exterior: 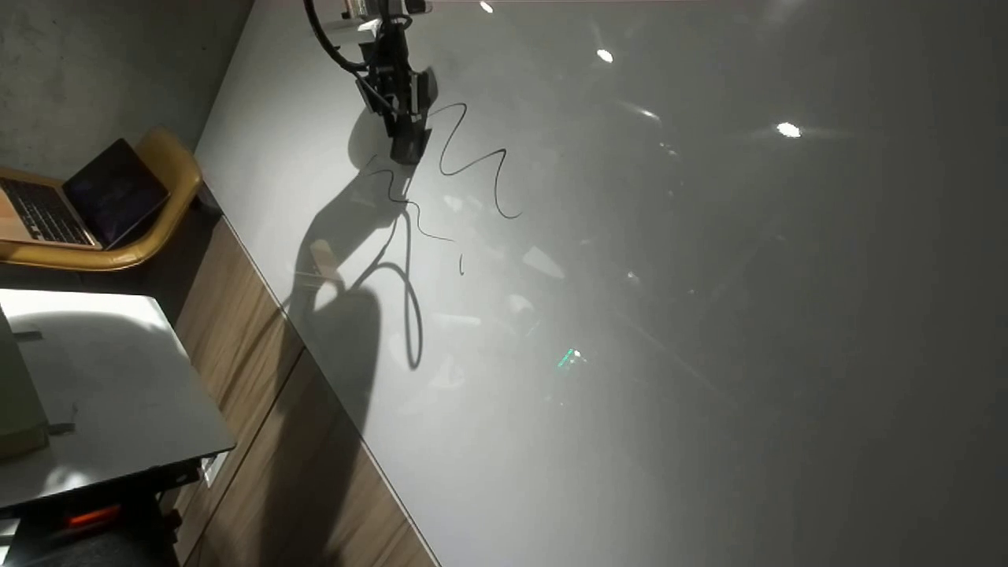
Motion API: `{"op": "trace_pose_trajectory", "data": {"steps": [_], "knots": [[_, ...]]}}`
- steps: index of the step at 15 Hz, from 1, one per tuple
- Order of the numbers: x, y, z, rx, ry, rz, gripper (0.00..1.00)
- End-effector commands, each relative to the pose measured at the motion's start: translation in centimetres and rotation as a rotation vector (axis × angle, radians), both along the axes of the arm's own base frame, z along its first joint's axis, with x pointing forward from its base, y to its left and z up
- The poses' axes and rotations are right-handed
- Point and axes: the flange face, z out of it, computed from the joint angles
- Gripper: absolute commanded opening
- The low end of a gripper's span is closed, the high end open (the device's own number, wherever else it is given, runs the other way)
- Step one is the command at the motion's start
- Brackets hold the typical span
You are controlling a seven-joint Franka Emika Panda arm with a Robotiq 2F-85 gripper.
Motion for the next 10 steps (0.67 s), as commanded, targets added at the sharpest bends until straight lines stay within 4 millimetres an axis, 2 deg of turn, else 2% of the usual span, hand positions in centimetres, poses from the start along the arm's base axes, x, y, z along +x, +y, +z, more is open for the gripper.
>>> {"op": "trace_pose_trajectory", "data": {"steps": [1, 7, 9, 10], "knots": [[2.5, 2.1, -0.1, 0.019, -0.04, 0.043, 0.28], [2.5, 8.8, -1.4, 0.022, -0.03, 0.113, 0.28], [2.8, 10.0, -1.5, 0.017, -0.023, 0.13, 0.28], [3.0, 9.8, -1.6, 0.002, -0.019, 0.128, 0.28]]}}
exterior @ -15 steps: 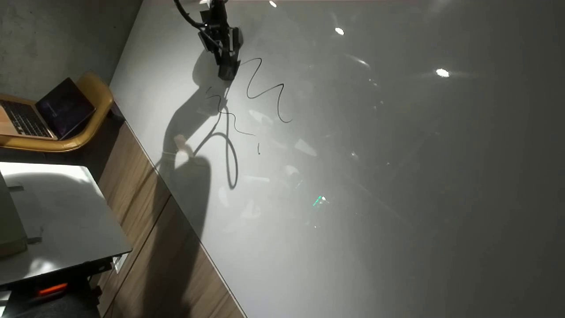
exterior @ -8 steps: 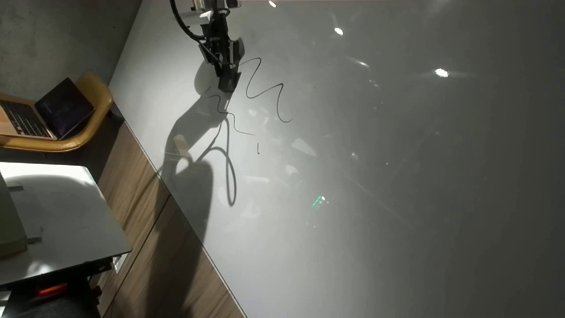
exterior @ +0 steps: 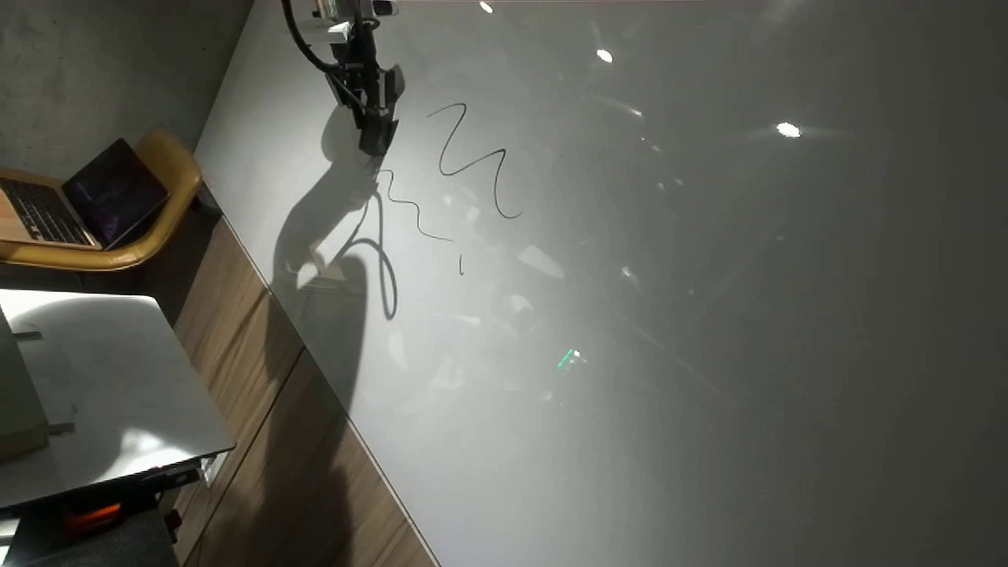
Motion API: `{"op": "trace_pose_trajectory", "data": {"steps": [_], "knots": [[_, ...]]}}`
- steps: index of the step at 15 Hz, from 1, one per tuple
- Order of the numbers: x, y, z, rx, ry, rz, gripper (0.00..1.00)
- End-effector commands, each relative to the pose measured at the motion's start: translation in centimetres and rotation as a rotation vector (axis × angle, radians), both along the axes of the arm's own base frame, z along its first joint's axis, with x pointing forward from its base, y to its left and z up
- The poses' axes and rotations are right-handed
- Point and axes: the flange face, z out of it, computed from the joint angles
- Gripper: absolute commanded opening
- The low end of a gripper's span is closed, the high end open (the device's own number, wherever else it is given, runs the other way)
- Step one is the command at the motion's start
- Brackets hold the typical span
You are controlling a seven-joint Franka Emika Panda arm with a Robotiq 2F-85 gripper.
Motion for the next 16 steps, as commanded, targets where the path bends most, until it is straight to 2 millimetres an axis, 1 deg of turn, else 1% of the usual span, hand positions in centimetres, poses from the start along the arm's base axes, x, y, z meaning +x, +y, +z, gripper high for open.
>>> {"op": "trace_pose_trajectory", "data": {"steps": [1, 3, 5, 9, 13, 16], "knots": [[3.3, 1.1, 0.7, -0.016, -0.039, 0.035, 0.28], [3.7, -0.7, 1.2, -0.047, -0.032, 0.014, 0.28], [3.7, -3.0, 1.8, -0.069, -0.029, -0.002, 0.28], [3.3, -7.0, 3.7, -0.093, -0.033, -0.041, 0.28], [2.6, -11.2, 6.5, -0.112, -0.061, -0.096, 0.28], [2.2, -15.2, 9.0, -0.11, -0.091, -0.156, 0.28]]}}
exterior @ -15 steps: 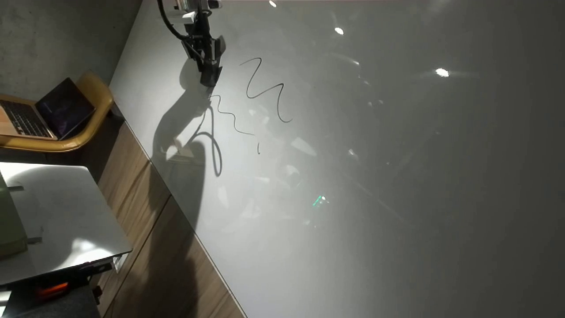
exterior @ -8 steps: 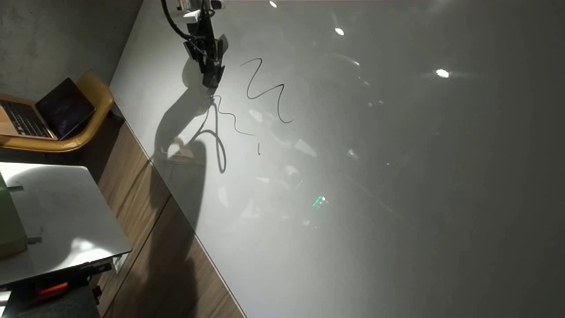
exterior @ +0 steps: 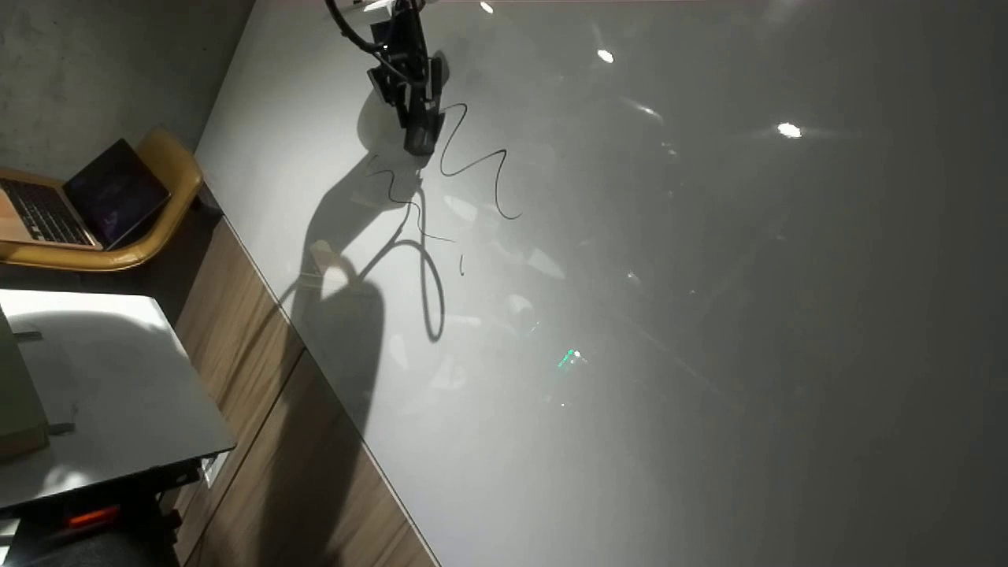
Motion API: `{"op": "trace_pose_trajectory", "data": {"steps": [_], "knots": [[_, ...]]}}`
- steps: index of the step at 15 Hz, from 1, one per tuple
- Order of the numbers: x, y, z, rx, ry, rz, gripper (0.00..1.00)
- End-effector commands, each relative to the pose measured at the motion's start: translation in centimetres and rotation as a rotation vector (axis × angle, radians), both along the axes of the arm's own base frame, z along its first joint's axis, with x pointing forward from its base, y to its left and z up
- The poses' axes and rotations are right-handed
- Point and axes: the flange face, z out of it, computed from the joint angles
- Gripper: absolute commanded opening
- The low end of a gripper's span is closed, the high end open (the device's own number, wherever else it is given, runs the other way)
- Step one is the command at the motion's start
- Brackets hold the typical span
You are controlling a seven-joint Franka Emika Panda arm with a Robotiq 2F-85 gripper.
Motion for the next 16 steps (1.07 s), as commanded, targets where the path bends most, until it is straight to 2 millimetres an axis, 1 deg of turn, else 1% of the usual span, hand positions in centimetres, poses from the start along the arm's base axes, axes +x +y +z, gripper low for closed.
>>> {"op": "trace_pose_trajectory", "data": {"steps": [1, 4, 6, 7, 9, 13, 16], "knots": [[1.6, -7.3, 4.8, -0.029, -0.092, -0.056, 0.28], [1.4, -11.8, 7.3, -0.024, -0.124, -0.11, 0.28], [1.5, -14.5, 8.2, -0.028, -0.135, -0.141, 0.28], [1.7, -15.4, 8.4, -0.029, -0.136, -0.152, 0.28], [2.1, -16.3, 8.1, -0.026, -0.136, -0.166, 0.28], [2.9, -15.3, 5.8, -0.005, -0.122, -0.16, 0.28], [3.4, -16.0, 3.9, -0.001, -0.103, -0.165, 0.28]]}}
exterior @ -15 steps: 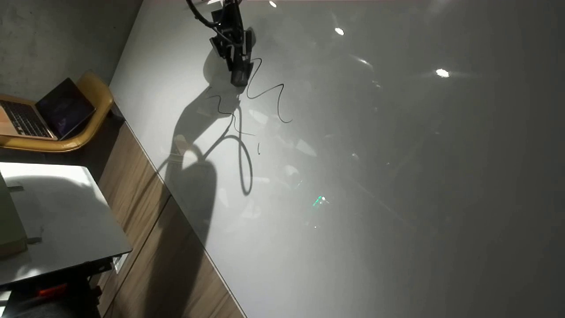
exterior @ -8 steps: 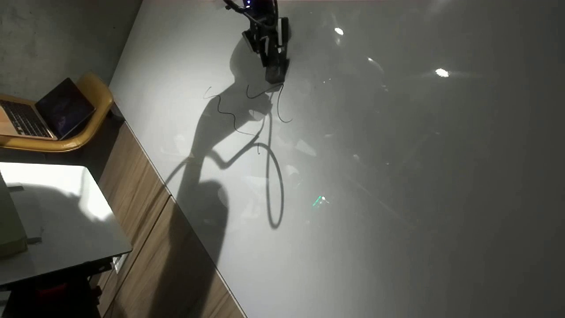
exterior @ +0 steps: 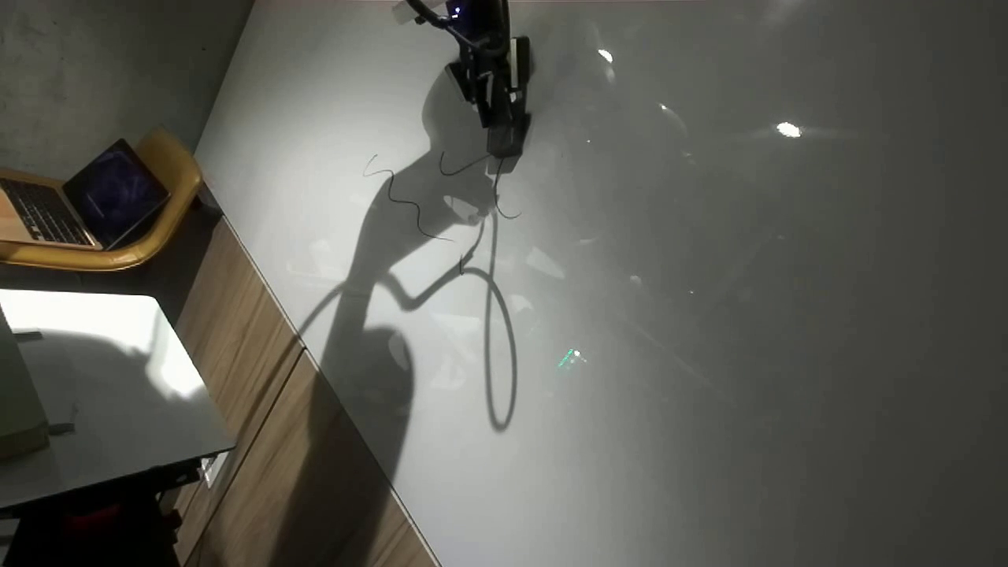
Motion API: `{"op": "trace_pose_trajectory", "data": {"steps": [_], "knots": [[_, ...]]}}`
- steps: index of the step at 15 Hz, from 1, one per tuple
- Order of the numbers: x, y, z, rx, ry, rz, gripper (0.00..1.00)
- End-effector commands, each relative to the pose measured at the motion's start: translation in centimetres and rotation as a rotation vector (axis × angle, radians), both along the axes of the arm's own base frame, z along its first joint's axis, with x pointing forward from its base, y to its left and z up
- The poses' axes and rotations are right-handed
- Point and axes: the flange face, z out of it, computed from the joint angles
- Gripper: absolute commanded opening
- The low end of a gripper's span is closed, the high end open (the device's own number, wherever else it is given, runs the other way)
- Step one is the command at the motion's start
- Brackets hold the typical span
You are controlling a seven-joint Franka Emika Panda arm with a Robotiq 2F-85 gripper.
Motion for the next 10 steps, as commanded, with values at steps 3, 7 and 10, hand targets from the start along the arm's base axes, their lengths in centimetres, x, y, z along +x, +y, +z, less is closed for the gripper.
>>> {"op": "trace_pose_trajectory", "data": {"steps": [3, 7, 10], "knots": [[3.7, -2.4, -4.7, 0.034, -0.012, 0.017, 0.28], [4.3, -1.0, -5.7, 0.043, -0.002, 0.032, 0.28], [4.7, 2.3, -6.9, 0.052, 0.013, 0.059, 0.28]]}}
